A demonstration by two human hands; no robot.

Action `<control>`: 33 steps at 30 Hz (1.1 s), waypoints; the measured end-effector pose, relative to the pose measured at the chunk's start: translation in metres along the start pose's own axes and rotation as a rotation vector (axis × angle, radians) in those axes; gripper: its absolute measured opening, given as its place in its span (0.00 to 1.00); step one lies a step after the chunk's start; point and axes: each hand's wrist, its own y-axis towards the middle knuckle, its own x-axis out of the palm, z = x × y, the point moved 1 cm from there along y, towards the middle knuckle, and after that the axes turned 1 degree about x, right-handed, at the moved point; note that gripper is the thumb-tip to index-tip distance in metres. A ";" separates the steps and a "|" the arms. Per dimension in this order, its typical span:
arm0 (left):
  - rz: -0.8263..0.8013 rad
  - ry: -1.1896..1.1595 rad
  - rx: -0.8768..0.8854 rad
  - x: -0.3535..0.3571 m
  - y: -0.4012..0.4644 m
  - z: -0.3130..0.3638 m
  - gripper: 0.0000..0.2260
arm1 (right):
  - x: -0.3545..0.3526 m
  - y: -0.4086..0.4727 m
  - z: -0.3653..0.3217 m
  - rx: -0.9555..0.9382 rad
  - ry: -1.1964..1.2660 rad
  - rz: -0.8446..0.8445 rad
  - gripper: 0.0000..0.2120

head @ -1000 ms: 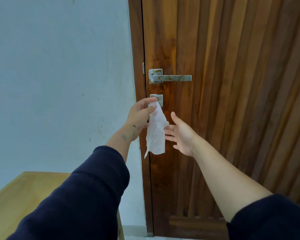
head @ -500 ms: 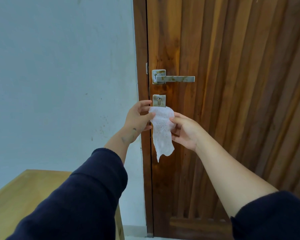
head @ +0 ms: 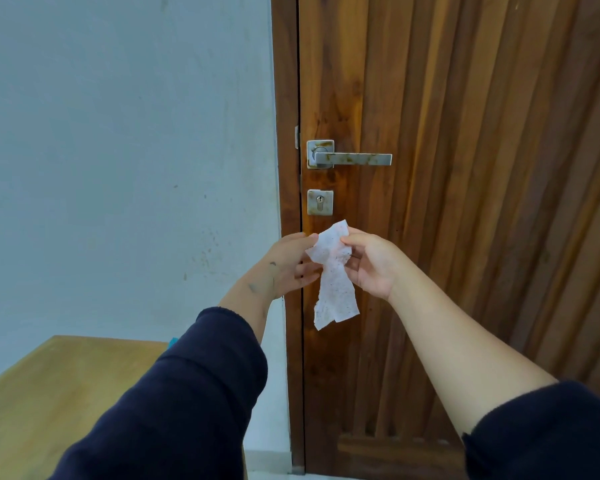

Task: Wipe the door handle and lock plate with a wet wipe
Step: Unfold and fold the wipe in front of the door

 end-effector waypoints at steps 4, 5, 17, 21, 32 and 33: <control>-0.052 -0.043 0.105 0.002 0.001 0.002 0.16 | -0.003 -0.002 0.001 0.007 0.018 -0.034 0.16; -0.057 -0.027 0.117 0.003 -0.001 0.003 0.16 | -0.003 -0.002 0.001 0.010 0.024 -0.038 0.17; 0.045 0.240 0.286 0.002 -0.005 0.006 0.22 | -0.007 -0.004 0.007 0.077 -0.005 -0.073 0.16; 0.044 0.251 0.316 0.000 -0.005 0.005 0.18 | -0.009 -0.002 0.009 0.137 -0.057 -0.005 0.14; 0.031 0.436 0.353 -0.003 -0.002 -0.004 0.22 | -0.006 0.007 0.023 0.194 -0.182 0.178 0.09; 0.041 0.442 0.325 -0.003 -0.002 -0.004 0.24 | -0.007 0.008 0.023 0.175 -0.161 0.196 0.08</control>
